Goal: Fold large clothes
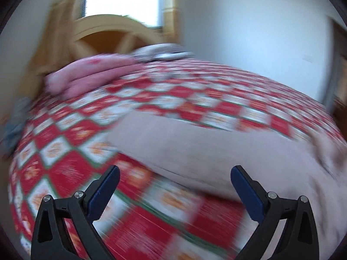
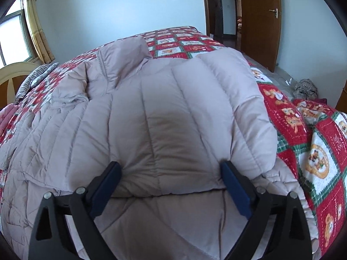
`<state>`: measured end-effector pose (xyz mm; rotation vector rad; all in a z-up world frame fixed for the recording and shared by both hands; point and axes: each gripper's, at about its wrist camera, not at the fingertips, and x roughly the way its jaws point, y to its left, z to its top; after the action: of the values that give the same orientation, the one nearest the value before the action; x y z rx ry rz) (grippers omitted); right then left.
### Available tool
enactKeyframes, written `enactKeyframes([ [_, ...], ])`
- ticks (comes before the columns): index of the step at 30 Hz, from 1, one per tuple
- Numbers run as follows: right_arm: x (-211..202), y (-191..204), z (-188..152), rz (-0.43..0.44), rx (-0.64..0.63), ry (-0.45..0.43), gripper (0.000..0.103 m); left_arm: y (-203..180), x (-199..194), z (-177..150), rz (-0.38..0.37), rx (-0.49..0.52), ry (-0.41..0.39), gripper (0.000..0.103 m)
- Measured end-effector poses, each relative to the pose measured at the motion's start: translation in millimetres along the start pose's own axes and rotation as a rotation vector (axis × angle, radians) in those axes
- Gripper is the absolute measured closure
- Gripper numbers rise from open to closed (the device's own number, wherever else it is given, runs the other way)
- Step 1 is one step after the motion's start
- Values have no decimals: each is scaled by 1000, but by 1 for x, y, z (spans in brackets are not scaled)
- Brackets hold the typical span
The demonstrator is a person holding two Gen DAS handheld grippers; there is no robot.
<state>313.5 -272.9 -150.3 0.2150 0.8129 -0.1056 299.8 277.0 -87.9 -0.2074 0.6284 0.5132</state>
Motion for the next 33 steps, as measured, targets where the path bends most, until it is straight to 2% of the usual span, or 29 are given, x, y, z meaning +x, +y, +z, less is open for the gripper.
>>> enactKeyframes([
  [3,0,-1,0,9,3,-2,5,37,50,16,101,-96,92,1],
  [7,0,0,-1,13,1,-1,4,57,90,19,92,-193,147,3],
  [8,0,0,-1,15,1,-2,4,60,101,17,84,-222,174,12],
  [9,0,0,-1,16,1,-2,4,61,111,16,67,-254,207,27],
  [11,1,0,-1,19,3,-3,3,65,132,10,19,-332,299,45],
  [12,1,-1,-1,20,3,-3,3,62,134,8,32,-344,299,46],
  [16,1,0,-1,17,0,-2,2,49,127,5,60,-303,256,47],
  [19,1,0,-1,18,0,-2,2,49,125,2,65,-283,229,67],
  [20,1,0,-1,18,0,-2,2,51,123,3,47,-295,224,89],
  [21,1,0,-1,18,0,-2,2,53,121,4,0,-306,228,100],
  [24,1,0,-1,19,0,-3,2,48,117,13,-12,-282,210,100],
  [27,1,0,-1,19,1,-3,2,31,96,26,-15,-214,136,100],
  [29,1,0,-1,19,0,-3,2,14,71,38,-65,-175,65,100],
  [33,1,0,-2,20,1,-3,2,-56,-6,50,-193,53,-134,100],
])
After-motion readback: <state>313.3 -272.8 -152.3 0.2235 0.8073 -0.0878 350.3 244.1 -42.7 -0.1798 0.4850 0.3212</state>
